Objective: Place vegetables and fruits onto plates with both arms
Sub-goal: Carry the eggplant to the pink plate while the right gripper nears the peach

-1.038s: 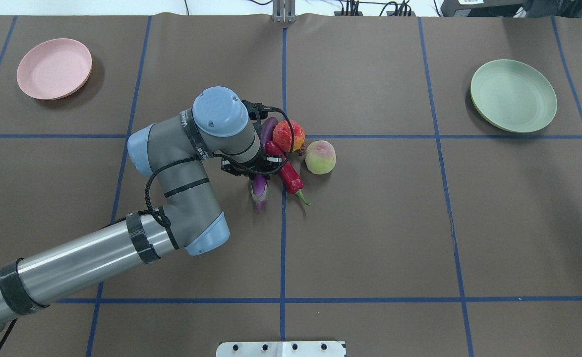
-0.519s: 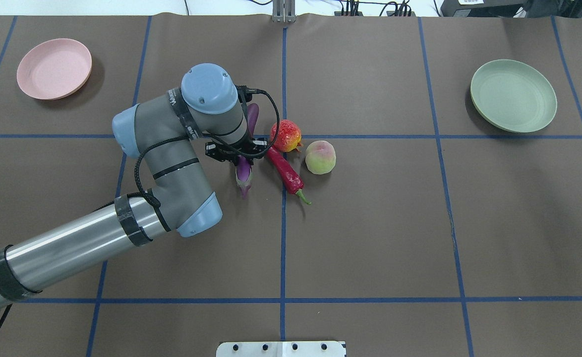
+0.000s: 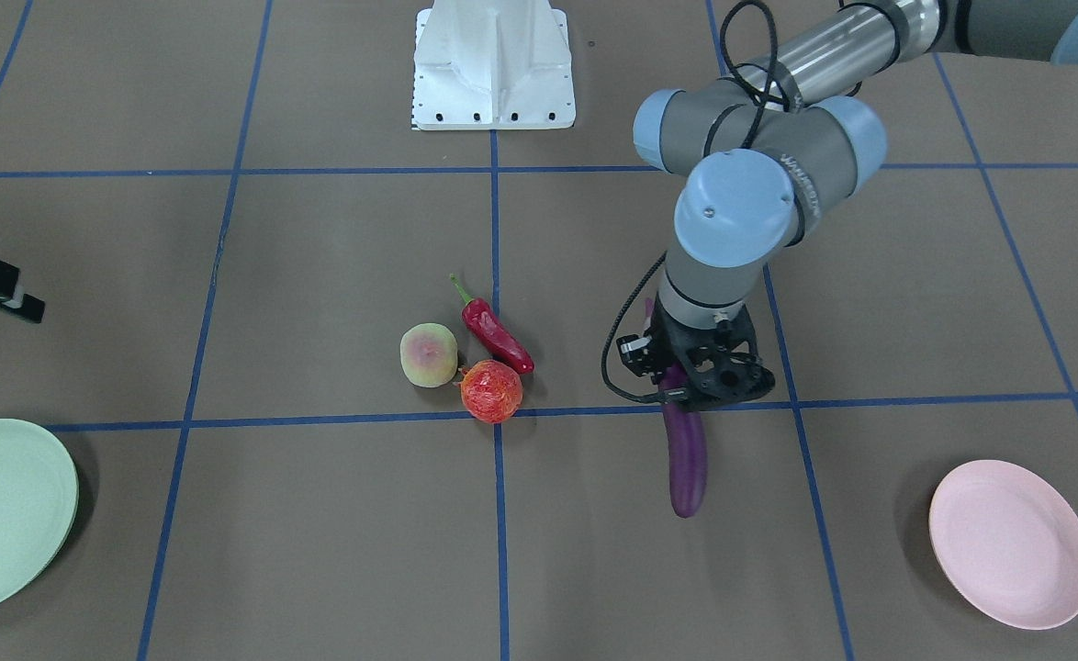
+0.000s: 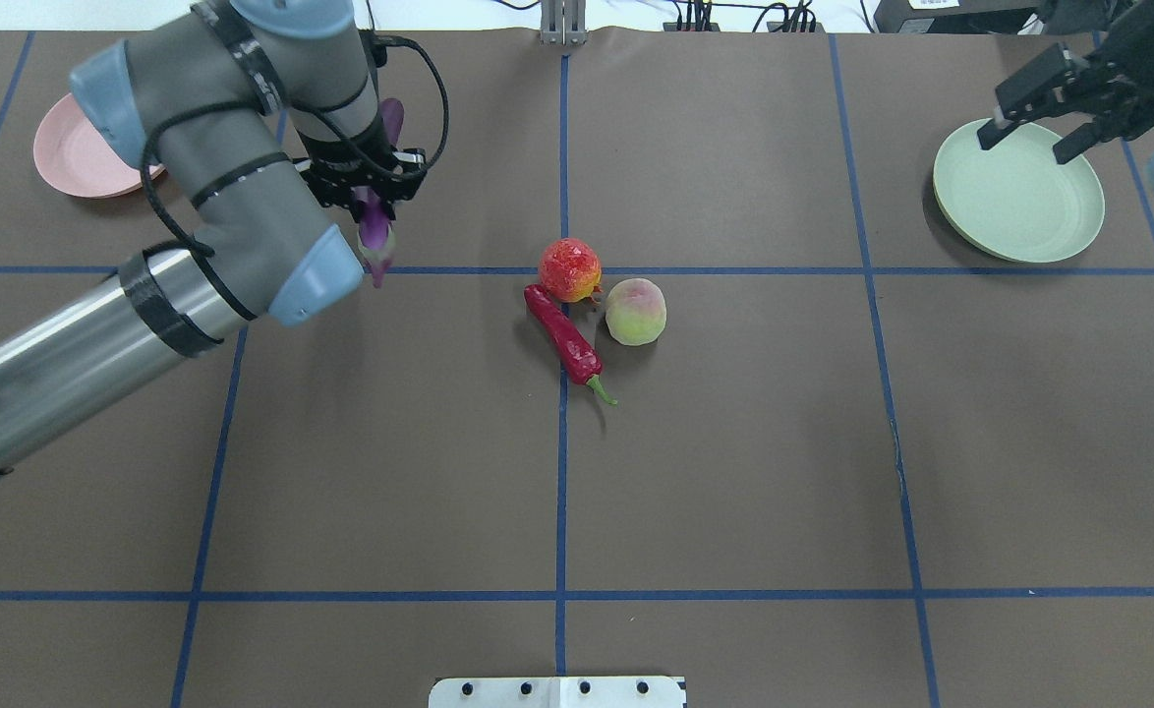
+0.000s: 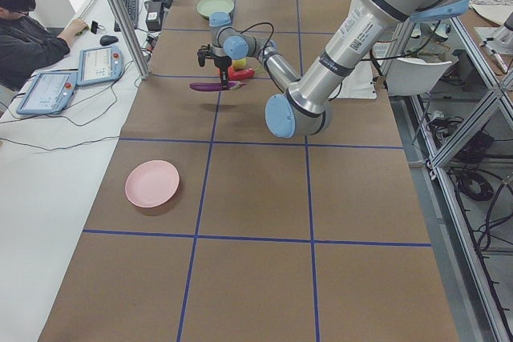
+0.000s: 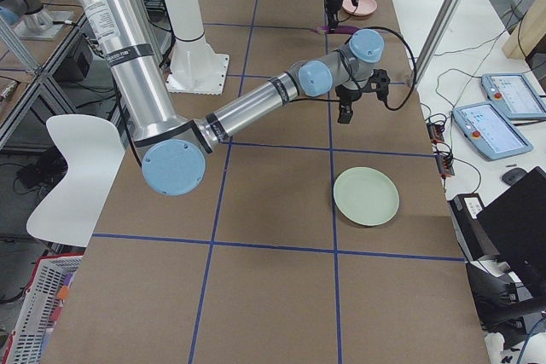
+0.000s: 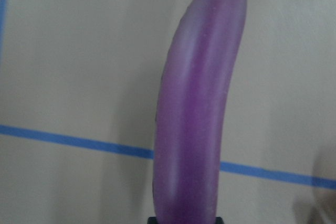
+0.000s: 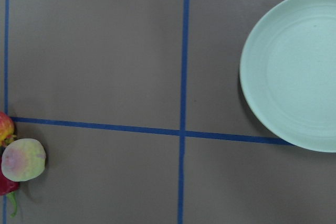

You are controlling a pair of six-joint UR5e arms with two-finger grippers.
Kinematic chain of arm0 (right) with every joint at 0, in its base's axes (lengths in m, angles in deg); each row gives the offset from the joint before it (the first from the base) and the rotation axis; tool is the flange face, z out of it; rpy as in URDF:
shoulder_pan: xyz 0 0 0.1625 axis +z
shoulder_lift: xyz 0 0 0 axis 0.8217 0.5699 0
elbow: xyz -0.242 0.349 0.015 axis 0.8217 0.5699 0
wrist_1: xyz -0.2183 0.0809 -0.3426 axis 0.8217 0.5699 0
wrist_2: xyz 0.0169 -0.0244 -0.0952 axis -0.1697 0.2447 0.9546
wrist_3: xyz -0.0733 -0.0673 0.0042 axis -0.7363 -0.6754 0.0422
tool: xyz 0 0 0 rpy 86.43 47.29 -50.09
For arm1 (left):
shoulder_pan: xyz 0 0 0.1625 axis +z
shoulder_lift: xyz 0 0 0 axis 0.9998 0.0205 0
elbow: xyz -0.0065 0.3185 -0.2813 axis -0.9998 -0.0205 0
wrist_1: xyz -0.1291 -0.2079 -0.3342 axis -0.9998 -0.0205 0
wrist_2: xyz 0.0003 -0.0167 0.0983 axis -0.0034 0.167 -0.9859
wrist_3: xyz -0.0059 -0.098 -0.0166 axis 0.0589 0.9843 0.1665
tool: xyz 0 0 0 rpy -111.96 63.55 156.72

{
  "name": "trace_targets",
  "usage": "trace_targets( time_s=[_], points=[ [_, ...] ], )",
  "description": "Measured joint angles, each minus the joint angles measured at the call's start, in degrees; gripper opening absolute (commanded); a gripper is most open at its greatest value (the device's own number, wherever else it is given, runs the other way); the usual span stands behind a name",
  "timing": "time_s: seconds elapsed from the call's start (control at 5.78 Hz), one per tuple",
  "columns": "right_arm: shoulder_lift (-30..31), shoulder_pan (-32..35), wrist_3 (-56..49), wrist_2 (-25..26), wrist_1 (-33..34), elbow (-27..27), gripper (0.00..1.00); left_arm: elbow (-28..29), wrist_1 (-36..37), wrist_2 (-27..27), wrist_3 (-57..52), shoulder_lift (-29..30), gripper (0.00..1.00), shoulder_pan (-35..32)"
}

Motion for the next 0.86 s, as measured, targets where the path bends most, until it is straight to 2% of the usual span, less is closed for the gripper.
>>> trace_targets(
  time_s=[0.35, 0.52, 0.86],
  points=[
    [-6.01, -8.62, 9.46, 7.59, -0.07, 0.48, 0.99, 1.93, 3.49, 0.26, -9.43, -0.21, 0.00, -6.79],
    [-8.36, -12.28, 12.96, 11.42, -0.54, 1.31, 0.99, 5.05, 3.72, 0.00, -13.55, -0.22, 0.00, -9.62],
    [-12.08, -19.46, 22.81, 18.23, -7.56, 6.44, 0.99, 15.16, 1.93, -4.70, -23.86, -0.02, 0.00, -14.40]
  ],
)
